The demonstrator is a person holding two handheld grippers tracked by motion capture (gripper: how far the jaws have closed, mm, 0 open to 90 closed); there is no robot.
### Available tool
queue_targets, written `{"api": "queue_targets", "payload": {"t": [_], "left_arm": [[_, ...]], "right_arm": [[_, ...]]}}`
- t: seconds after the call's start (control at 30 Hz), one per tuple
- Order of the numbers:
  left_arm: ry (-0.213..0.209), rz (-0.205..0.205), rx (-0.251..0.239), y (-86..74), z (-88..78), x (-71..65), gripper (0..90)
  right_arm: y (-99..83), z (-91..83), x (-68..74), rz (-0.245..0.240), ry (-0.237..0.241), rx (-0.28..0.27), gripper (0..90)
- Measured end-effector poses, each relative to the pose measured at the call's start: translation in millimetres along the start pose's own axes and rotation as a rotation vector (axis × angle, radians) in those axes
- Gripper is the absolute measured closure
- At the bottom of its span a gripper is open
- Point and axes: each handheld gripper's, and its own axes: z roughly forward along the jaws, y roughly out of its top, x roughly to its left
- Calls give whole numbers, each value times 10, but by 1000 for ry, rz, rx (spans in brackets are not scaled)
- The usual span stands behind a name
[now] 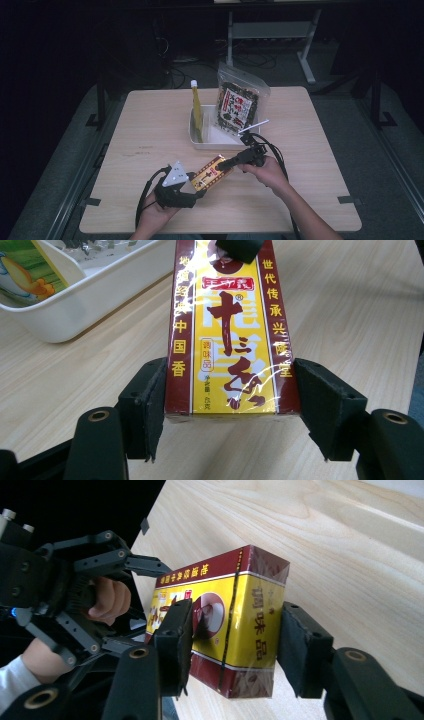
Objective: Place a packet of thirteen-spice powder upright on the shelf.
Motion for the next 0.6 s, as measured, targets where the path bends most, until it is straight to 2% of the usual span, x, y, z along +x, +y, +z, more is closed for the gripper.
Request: {"api": "queue_targets", "payload": {"t": [0.17,0.3,0.43,0.47,0.5,0.6], "left_arm": [[-11,-9,4,-14,9,25,327],[-21,-7,18,-28,33,40,325],[-6,0,25,-34,53,44,319],[-4,-6,26,-36,58,46,312],[-5,-8,26,-38,60,52,312],[-6,-20,23,-48,64,72,303]], "right_arm": [[34,-55,79,-13,-4,-6,559],[62,-98,133,42,13,3,621],[76,-117,189,41,27,-20,653],[100,-118,263,27,5,-17,664],[100,-118,263,27,5,-17,664],[135,-107,375,6,-35,-17,677]]}}
